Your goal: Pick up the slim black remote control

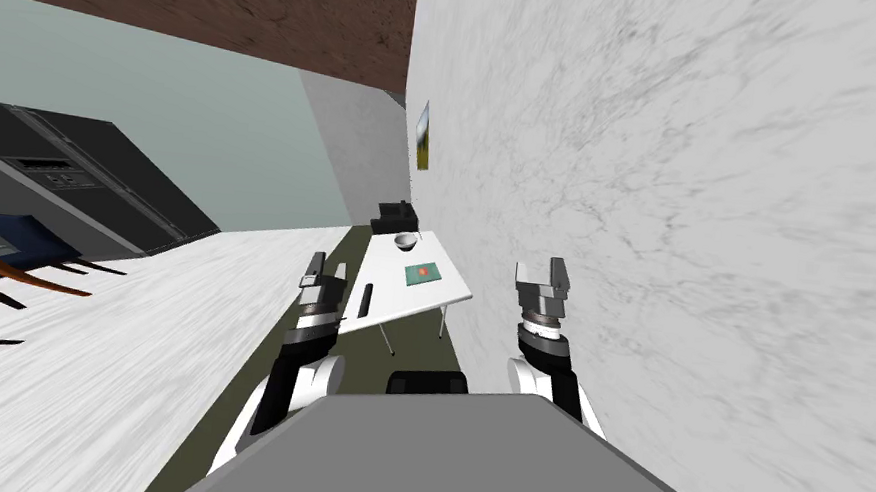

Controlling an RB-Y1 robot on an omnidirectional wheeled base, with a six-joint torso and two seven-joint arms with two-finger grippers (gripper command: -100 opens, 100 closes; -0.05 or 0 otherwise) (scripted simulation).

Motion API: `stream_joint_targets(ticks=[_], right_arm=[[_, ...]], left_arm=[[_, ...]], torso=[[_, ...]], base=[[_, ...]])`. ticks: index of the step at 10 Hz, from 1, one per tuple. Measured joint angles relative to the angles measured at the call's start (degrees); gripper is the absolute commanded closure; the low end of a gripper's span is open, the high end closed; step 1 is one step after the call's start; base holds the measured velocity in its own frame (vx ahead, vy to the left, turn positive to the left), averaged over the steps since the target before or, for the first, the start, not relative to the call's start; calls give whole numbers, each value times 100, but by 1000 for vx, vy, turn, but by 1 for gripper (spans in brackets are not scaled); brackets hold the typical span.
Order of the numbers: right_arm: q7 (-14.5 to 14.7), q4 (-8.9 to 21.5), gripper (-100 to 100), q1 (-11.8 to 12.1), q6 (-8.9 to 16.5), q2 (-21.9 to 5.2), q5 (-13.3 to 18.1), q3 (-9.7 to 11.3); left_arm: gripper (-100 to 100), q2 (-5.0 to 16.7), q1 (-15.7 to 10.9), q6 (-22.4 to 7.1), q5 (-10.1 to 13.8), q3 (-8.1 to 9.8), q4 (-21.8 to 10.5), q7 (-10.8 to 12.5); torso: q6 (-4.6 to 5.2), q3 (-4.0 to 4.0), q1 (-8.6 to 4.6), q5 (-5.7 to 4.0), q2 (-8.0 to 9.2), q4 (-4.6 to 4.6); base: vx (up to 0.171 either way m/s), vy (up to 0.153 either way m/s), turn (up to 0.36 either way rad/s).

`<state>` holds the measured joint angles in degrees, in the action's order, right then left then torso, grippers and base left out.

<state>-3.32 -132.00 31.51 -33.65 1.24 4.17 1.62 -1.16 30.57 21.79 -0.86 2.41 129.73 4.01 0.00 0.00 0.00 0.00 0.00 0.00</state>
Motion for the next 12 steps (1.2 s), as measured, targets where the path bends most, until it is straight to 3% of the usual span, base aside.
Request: stream_joint_targets(ticks=[3, 6, 12], right_arm=[[0, 0, 0, -1, 0, -1, 0, -1], [0, 0, 0, -1, 0, -1, 0, -1], [0, 0, 0, 0, 0, -1, 0, -1]], left_arm=[[-100, 435, -53, -243, 92, 95, 71, -134], [-100, 814, -154, -711, 285, 298, 236, -412], [-100, 1066, -365, -1629, 588, 615, 483, -924]], torso=[[1, 7, 44, 9, 13, 3], [1, 10, 50, 11, 17, 4], [0, 5, 27, 7, 8, 2]], base=[[-37, 106, -83], [-40, 106, -102], [-38, 73, -112]])
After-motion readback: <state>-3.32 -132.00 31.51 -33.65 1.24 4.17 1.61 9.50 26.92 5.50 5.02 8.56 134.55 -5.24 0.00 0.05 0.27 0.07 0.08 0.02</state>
